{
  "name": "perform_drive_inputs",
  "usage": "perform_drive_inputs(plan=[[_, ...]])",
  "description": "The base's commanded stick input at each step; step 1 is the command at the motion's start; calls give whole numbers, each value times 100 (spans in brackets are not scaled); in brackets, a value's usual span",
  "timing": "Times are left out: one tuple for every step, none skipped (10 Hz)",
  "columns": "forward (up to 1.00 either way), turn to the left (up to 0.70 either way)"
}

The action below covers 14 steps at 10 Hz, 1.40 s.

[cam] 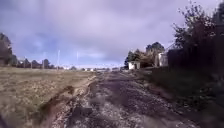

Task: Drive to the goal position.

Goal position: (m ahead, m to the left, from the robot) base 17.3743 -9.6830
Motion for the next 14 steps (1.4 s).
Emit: perform_drive_inputs(plan=[[70,-14],[70,-14],[70,-14],[70,-1],[70,0],[70,0],[70,0],[70,0],[70,0],[70,0],[70,0],[70,0],[70,0],[70,0]])
